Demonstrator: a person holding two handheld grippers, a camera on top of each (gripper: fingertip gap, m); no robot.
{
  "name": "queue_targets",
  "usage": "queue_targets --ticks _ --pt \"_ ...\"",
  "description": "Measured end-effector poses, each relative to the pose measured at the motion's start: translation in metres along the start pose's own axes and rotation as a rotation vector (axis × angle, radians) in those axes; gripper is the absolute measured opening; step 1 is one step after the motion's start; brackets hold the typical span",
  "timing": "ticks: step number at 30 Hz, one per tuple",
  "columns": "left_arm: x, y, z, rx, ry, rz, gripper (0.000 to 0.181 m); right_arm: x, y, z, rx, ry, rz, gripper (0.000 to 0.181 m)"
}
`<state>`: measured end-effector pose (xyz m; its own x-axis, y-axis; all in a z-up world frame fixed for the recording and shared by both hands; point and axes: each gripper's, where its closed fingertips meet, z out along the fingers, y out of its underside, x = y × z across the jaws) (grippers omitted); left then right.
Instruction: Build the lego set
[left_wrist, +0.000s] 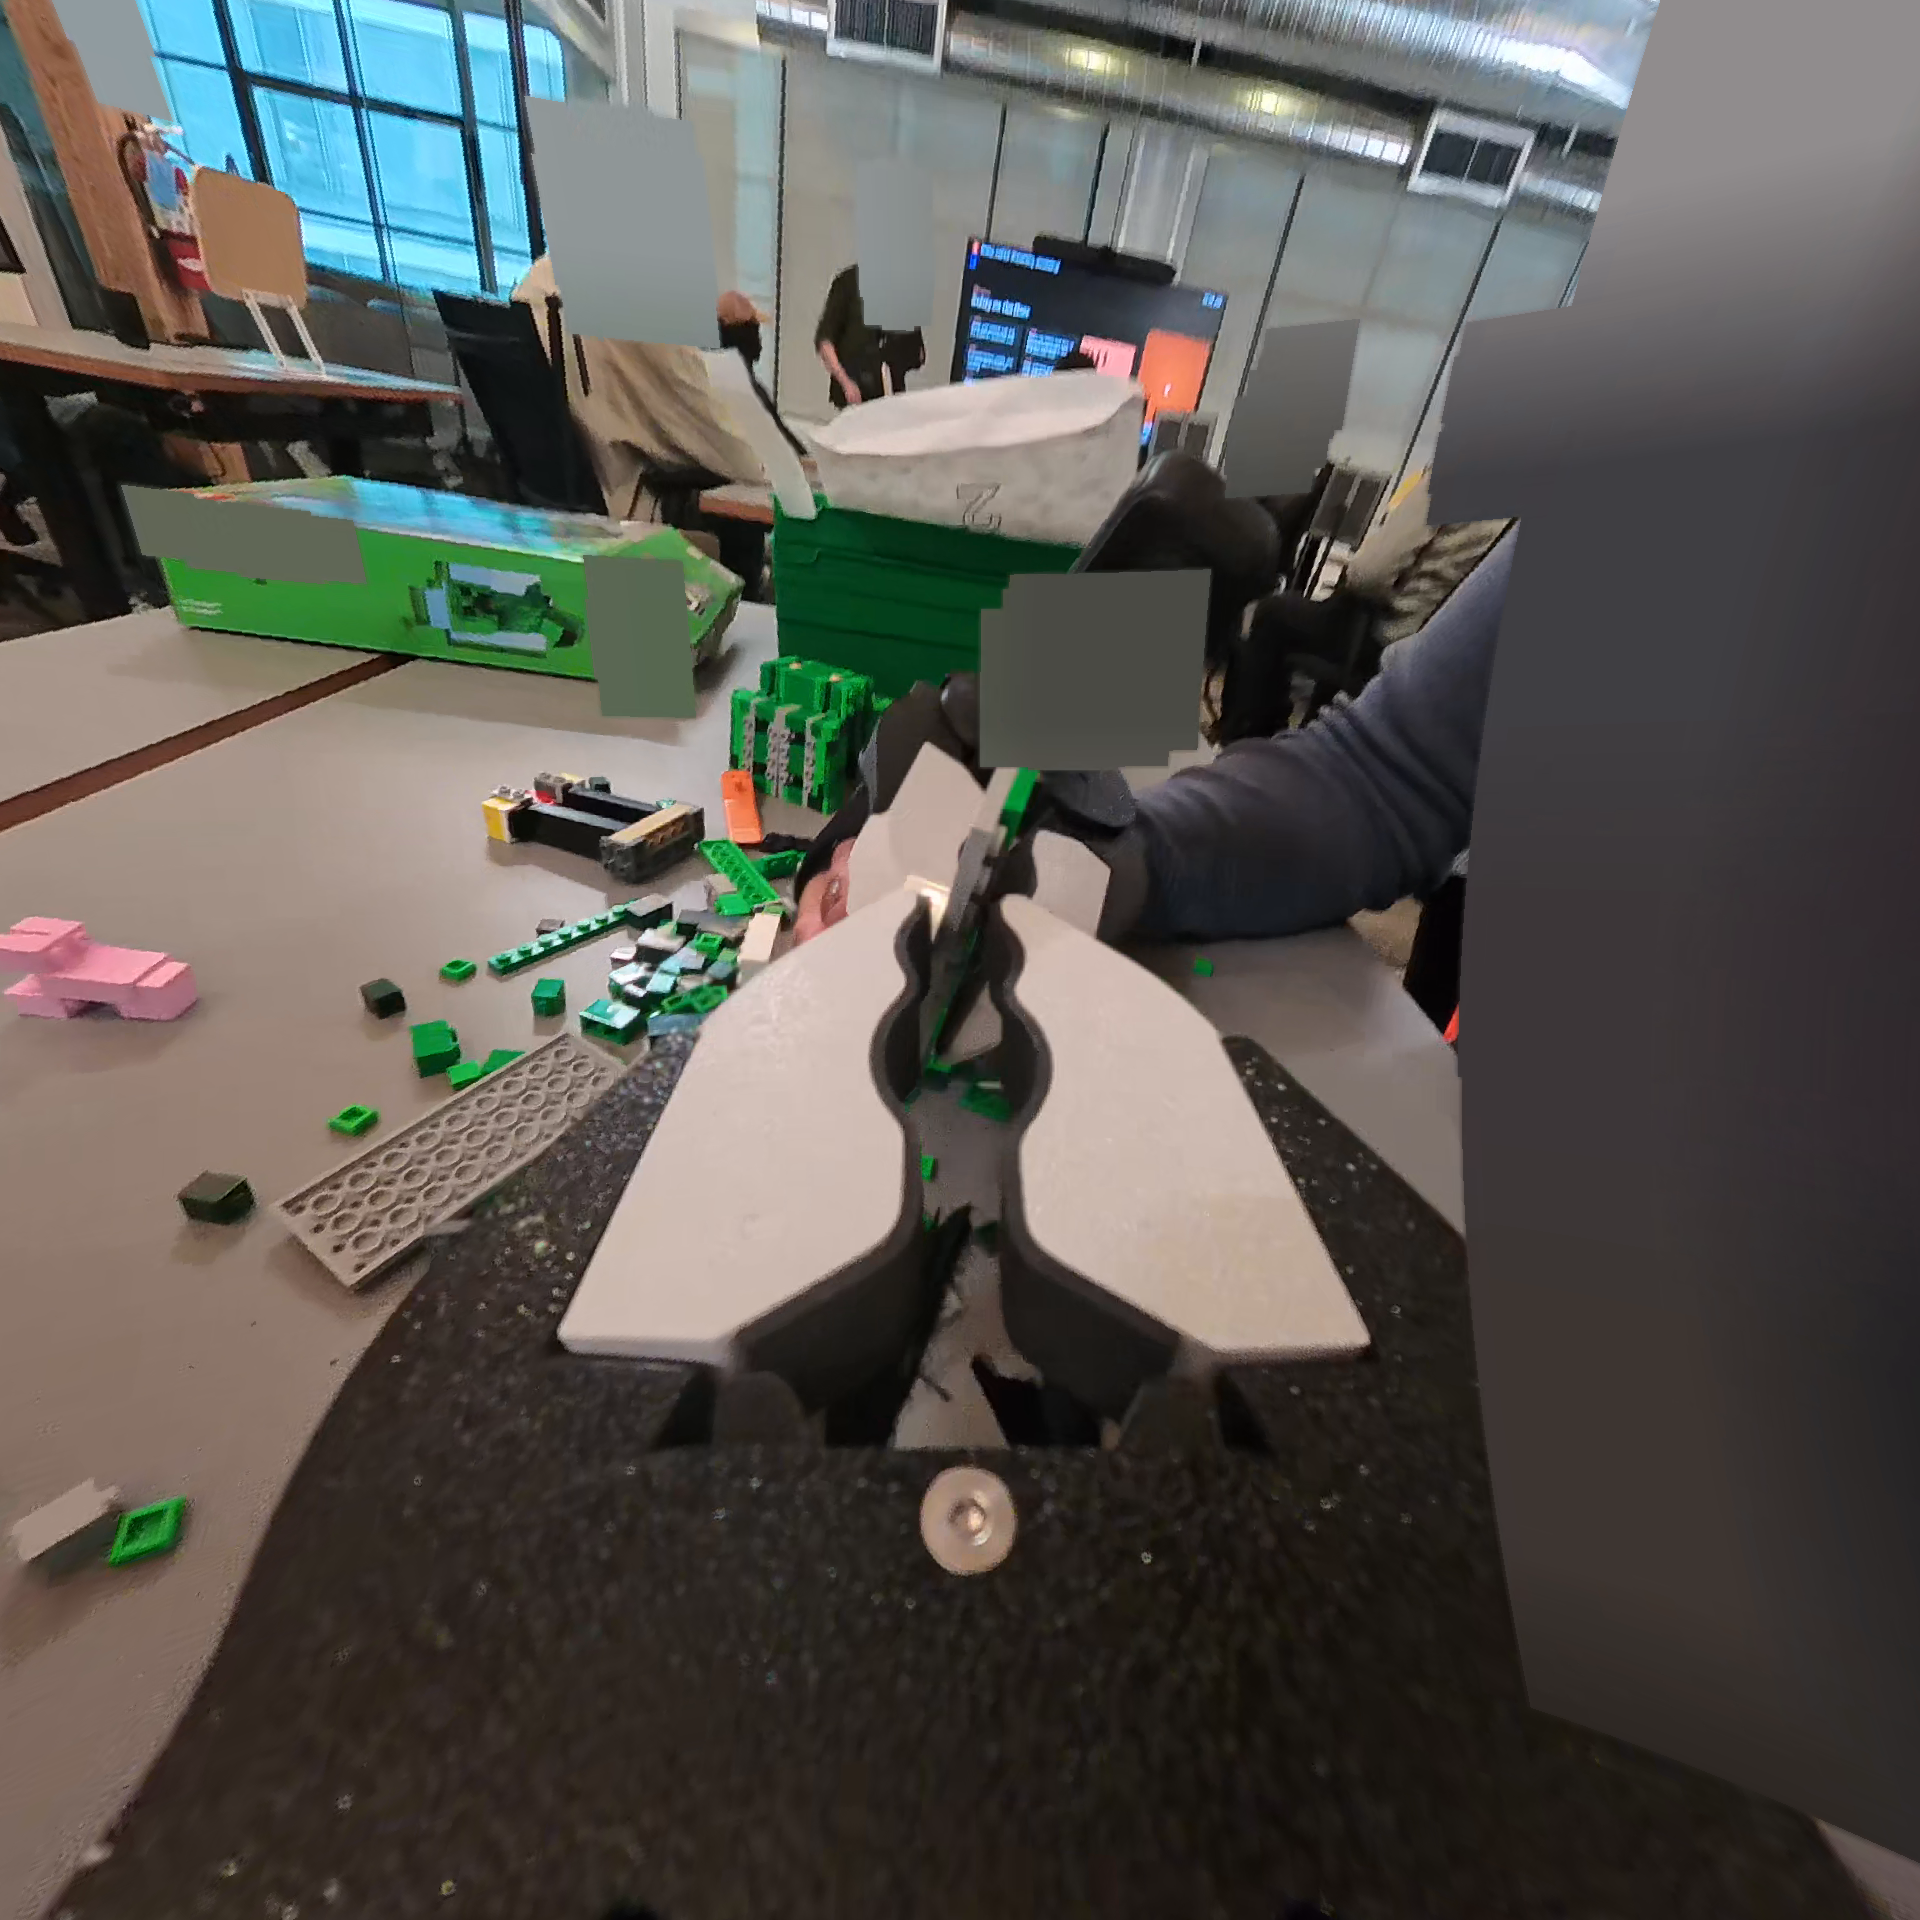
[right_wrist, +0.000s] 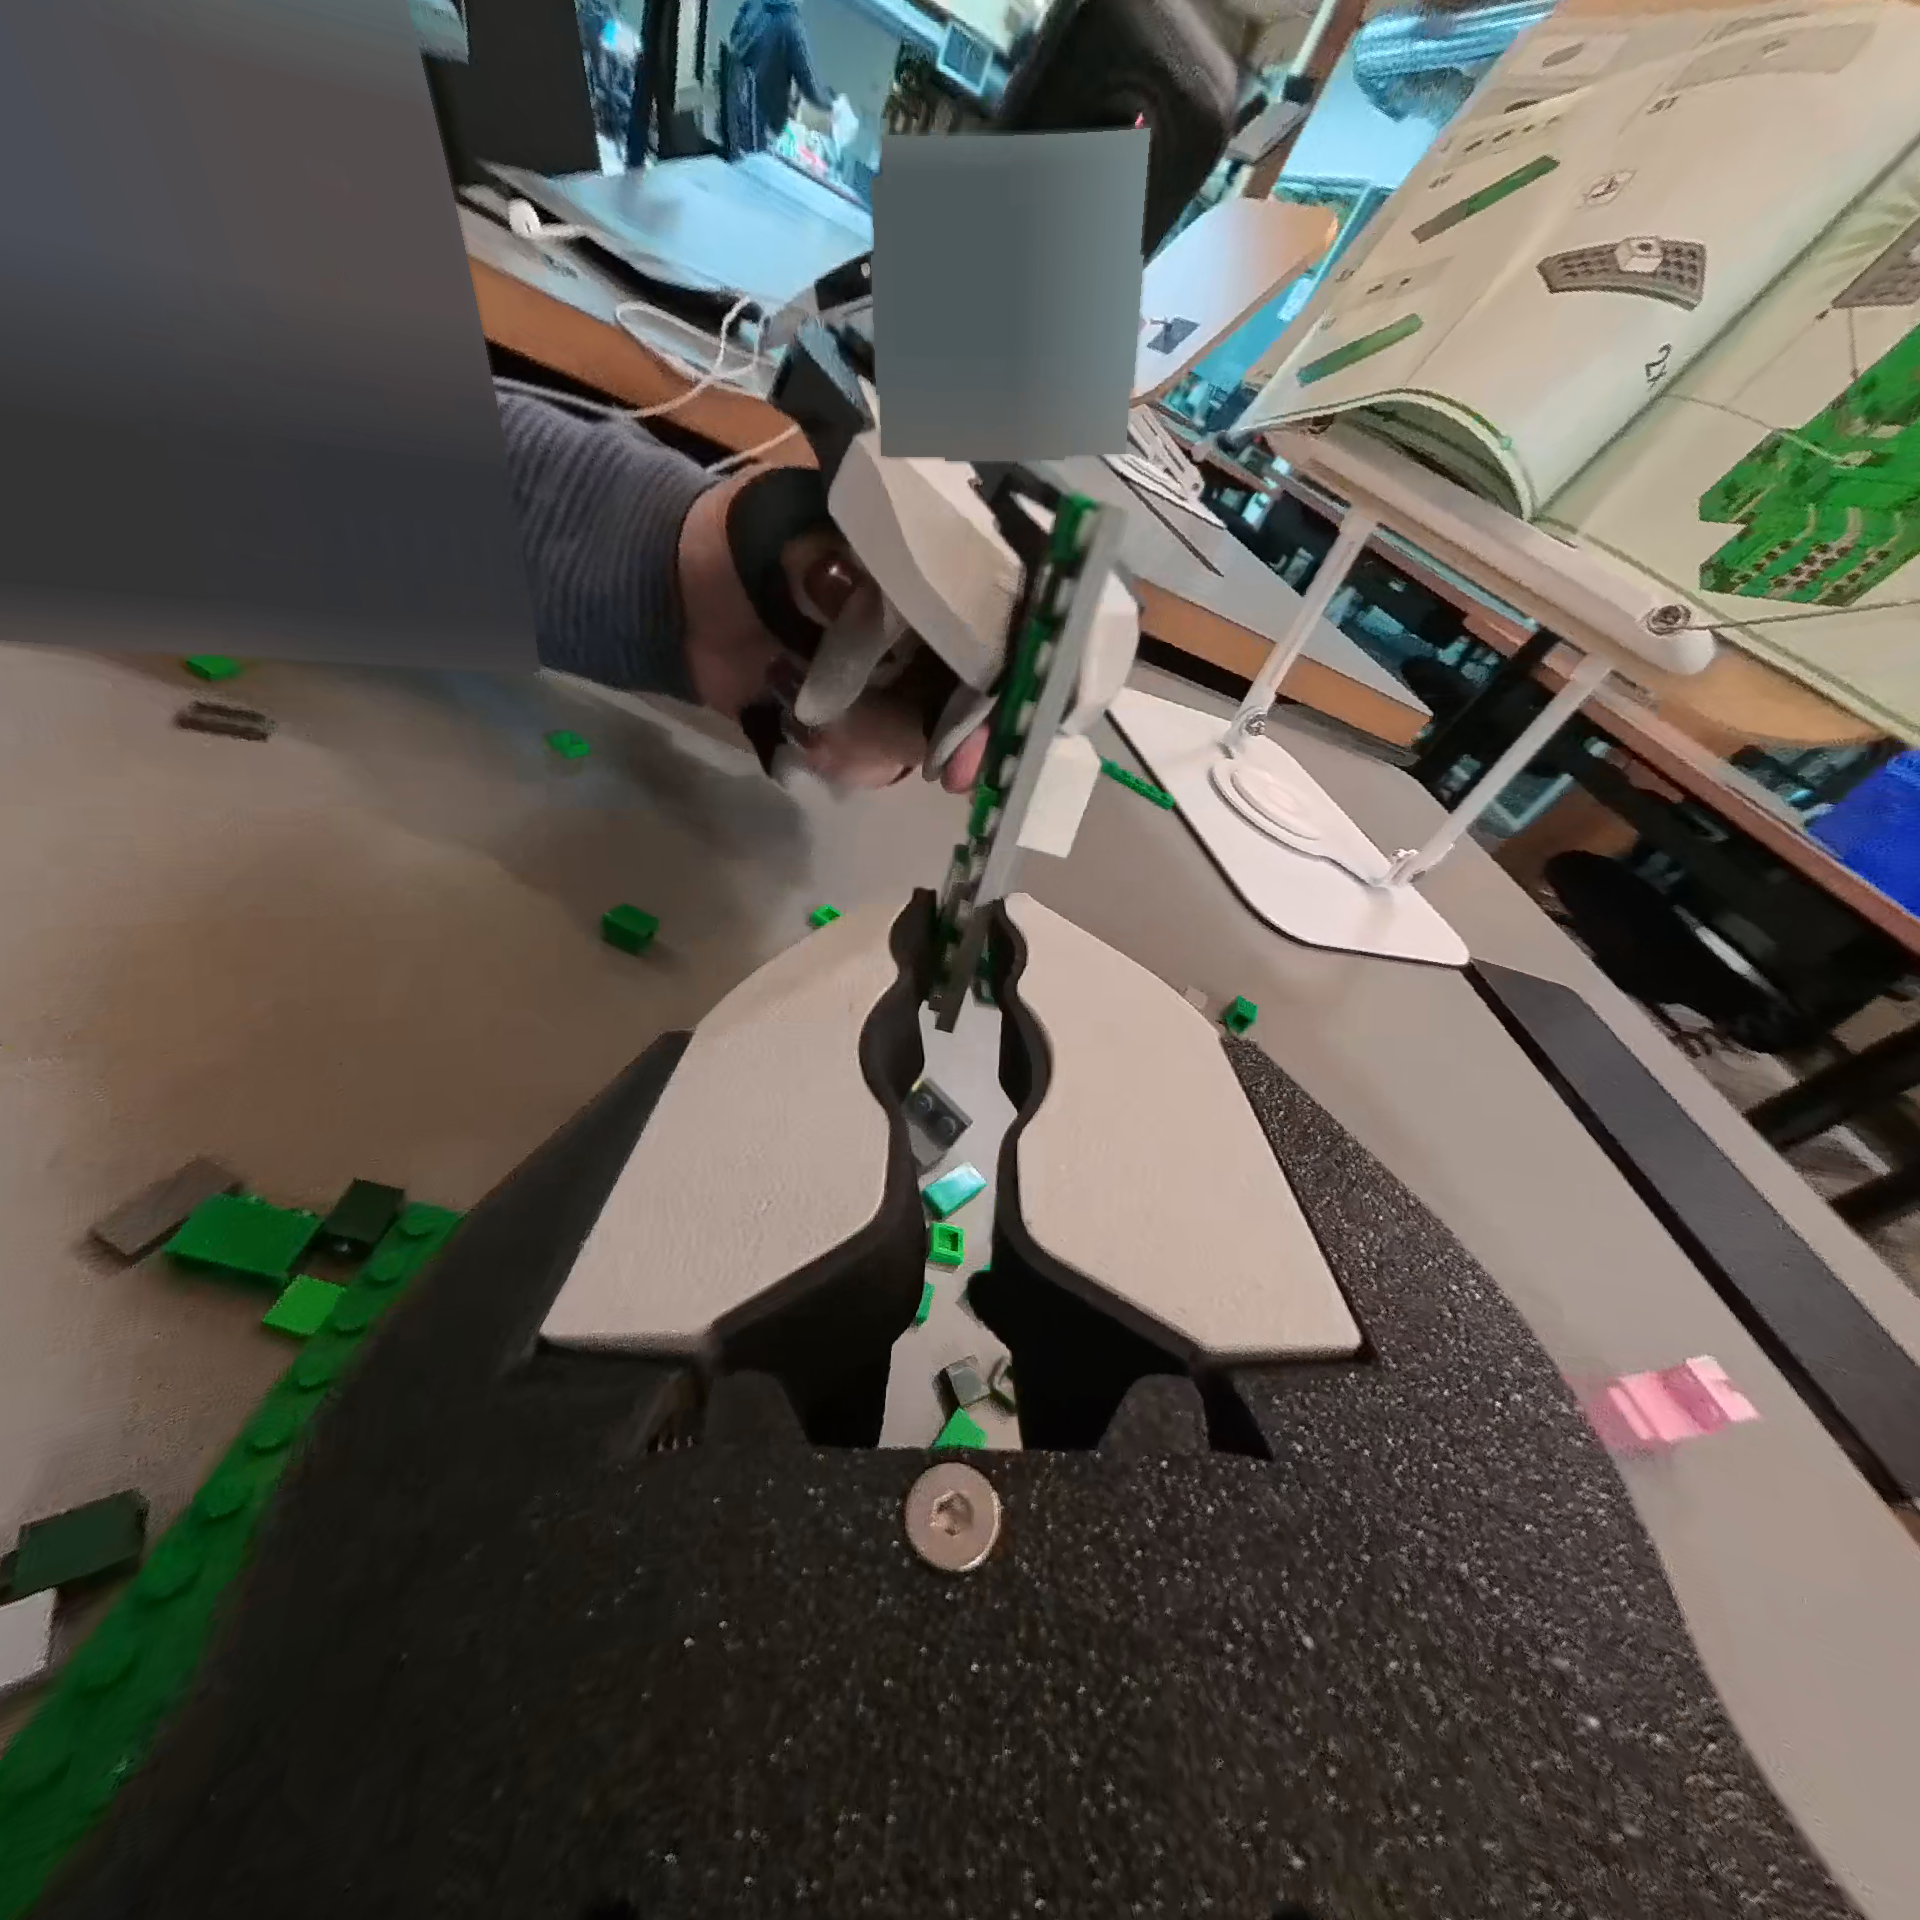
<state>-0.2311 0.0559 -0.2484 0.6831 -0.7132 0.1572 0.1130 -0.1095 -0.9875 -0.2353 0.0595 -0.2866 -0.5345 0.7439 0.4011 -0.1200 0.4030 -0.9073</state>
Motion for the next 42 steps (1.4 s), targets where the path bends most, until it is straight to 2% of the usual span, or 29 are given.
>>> queue_targets --ticks 6,7,9,13,16,19,21,22,24,26,28,33,42 --pt "-0.001 -0.005 0.002 0.045 -0.005 -0.008 0.011 0.002 -0.003 -0.003 0.028 -0.034 0.083 0.006" --pt "-0.002 -0.006 0.001 0.056 -0.015 -0.009 0.016 0.003 -0.004 -0.004 0.037 -0.037 0.097 0.006" --pt "-0.011 -0.003 0.000 0.047 -0.062 -0.030 0.036 0.006 -0.008 -0.007 0.072 -0.034 0.140 0.006" --pt "-0.011 0.006 0.006 0.010 -0.033 -0.085 0.044 0.014 -0.012 -0.011 0.118 -0.027 0.212 0.005" --pt "-0.003 0.008 0.016 0.005 0.003 -0.080 0.039 0.011 -0.012 -0.010 0.110 -0.040 0.206 0.005" --pt "-0.004 0.003 0.021 0.067 -0.026 -0.029 0.010 0.010 -0.017 -0.011 0.147 -0.057 0.229 0.005" --pt "-0.006 0.000 0.023 0.124 -0.033 -0.052 0.010 0.016 -0.018 -0.013 0.162 -0.015 0.236 0.007" --pt "-0.010 -0.002 0.023 0.140 -0.047 -0.104 0.008 0.025 -0.018 -0.015 0.176 0.070 0.214 0.012" --pt "-0.018 -0.008 0.019 0.176 -0.065 -0.227 0.007 0.046 -0.019 -0.022 0.176 0.271 0.093 0.045" --pt "-0.032 -0.002 0.018 0.143 -0.140 -0.367 0.006 0.057 -0.011 -0.024 0.059 0.409 -0.066 0.063" --pt "-0.038 0.010 0.021 0.082 -0.176 -0.486 0.005 0.057 -0.006 -0.019 -0.045 0.469 -0.208 0.076" --pt "-0.035 0.034 0.036 -0.036 -0.201 -0.626 0.005 0.051 0.004 -0.005 -0.204 0.492 -0.358 0.088" --pt "-0.042 0.050 0.032 -0.144 -0.303 -0.609 0.005 0.044 0.016 -0.003 -0.361 0.408 -0.426 0.108"
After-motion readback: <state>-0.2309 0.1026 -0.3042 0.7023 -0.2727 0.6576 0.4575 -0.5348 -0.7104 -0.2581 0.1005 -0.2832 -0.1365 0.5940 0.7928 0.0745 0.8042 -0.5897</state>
